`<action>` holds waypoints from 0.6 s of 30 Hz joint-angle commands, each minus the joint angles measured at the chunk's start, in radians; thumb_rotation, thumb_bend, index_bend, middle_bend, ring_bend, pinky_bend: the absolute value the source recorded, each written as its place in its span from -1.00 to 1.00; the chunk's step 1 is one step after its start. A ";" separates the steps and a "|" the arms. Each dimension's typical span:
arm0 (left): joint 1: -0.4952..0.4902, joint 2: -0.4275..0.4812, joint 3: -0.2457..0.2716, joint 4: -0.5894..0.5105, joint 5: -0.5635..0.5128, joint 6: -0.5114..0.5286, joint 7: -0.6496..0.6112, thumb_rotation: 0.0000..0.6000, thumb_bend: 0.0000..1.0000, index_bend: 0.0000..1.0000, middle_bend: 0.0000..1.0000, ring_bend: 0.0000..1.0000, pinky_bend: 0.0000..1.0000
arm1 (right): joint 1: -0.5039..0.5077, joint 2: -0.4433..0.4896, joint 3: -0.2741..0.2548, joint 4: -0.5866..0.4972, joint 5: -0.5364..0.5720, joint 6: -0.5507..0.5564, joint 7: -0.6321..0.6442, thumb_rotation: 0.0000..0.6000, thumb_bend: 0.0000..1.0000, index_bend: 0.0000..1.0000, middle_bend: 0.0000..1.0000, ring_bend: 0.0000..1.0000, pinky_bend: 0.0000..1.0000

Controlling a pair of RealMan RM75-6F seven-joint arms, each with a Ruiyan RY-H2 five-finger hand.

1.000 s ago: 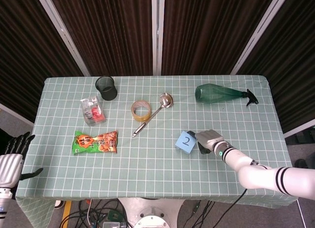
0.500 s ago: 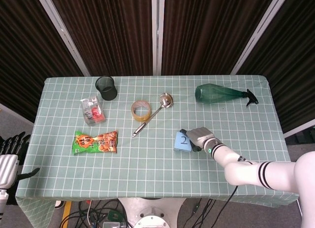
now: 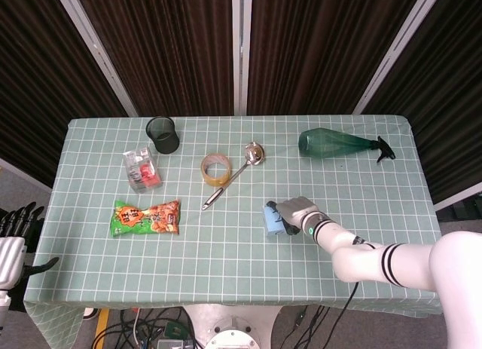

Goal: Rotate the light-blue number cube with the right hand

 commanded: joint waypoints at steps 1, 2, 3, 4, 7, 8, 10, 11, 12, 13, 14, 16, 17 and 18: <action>0.002 0.000 0.000 0.002 -0.001 0.001 -0.003 1.00 -1.00 -0.87 -1.00 -1.00 -1.00 | 0.019 0.000 -0.002 -0.005 -0.003 -0.011 0.011 1.00 1.00 -0.95 0.84 0.60 0.36; 0.002 -0.001 0.000 0.004 -0.002 0.001 -0.005 1.00 -1.00 -0.87 -1.00 -1.00 -1.00 | 0.028 0.001 -0.005 -0.006 -0.003 -0.021 0.015 1.00 1.00 -0.95 0.84 0.60 0.36; 0.003 -0.001 0.000 0.005 -0.002 0.001 -0.007 1.00 -1.00 -0.87 -1.00 -1.00 -1.00 | 0.035 0.002 -0.007 -0.006 -0.004 -0.032 0.019 1.00 1.00 -0.95 0.84 0.60 0.36; 0.003 -0.001 0.000 0.007 -0.002 0.001 -0.008 1.00 -1.00 -0.87 -1.00 -1.00 -1.00 | 0.042 0.002 -0.010 -0.006 -0.005 -0.042 0.023 1.00 1.00 -0.95 0.84 0.60 0.36; 0.004 -0.003 0.001 0.011 -0.002 0.000 -0.012 1.00 -1.00 -0.87 -1.00 -1.00 -1.00 | 0.058 0.004 -0.016 -0.007 -0.015 -0.058 0.039 1.00 1.00 -0.92 0.84 0.60 0.36; 0.004 -0.003 0.000 0.013 -0.002 0.000 -0.013 1.00 -1.00 -0.87 -1.00 -1.00 -1.00 | 0.062 0.004 -0.019 -0.011 -0.021 -0.057 0.045 1.00 1.00 -0.91 0.84 0.60 0.36; 0.004 -0.003 0.000 0.014 -0.001 0.001 -0.014 1.00 -1.00 -0.87 -1.00 -1.00 -1.00 | 0.067 0.005 -0.022 -0.019 -0.030 -0.052 0.054 1.00 1.00 -0.89 0.84 0.60 0.36; 0.005 -0.003 0.000 0.015 -0.001 0.001 -0.015 1.00 -1.00 -0.87 -1.00 -1.00 -1.00 | 0.070 0.007 -0.024 -0.026 -0.037 -0.048 0.058 1.00 1.00 -0.88 0.84 0.60 0.36; 0.005 -0.004 -0.001 0.015 -0.001 0.001 -0.015 1.00 -1.00 -0.87 -1.00 -1.00 -1.00 | 0.072 0.007 -0.026 -0.031 -0.043 -0.045 0.060 1.00 1.00 -0.86 0.84 0.60 0.36; 0.004 -0.004 -0.001 0.015 -0.001 0.001 -0.015 1.00 -1.00 -0.87 -1.00 -1.00 -1.00 | 0.074 0.008 -0.029 -0.037 -0.049 -0.041 0.062 1.00 1.00 -0.84 0.84 0.60 0.36; 0.005 -0.004 0.000 0.016 -0.001 0.000 -0.015 1.00 -1.00 -0.87 -1.00 -1.00 -1.00 | 0.078 0.012 -0.032 -0.043 -0.054 -0.040 0.065 1.00 1.00 -0.82 0.84 0.60 0.36; 0.004 -0.004 0.000 0.016 0.000 0.000 -0.014 1.00 -1.00 -0.87 -1.00 -1.00 -1.00 | 0.083 0.018 -0.036 -0.049 -0.062 -0.045 0.072 1.00 1.00 -0.76 0.84 0.60 0.36; 0.004 -0.005 0.000 0.015 0.000 -0.001 -0.013 1.00 -1.00 -0.88 -1.00 -1.00 -1.00 | 0.086 0.021 -0.038 -0.053 -0.068 -0.046 0.077 1.00 1.00 -0.73 0.84 0.60 0.36; 0.004 -0.005 -0.001 0.014 0.000 0.000 -0.013 1.00 -1.00 -0.87 -1.00 -1.00 -1.00 | 0.087 0.022 -0.040 -0.055 -0.073 -0.046 0.080 1.00 1.00 -0.70 0.84 0.60 0.36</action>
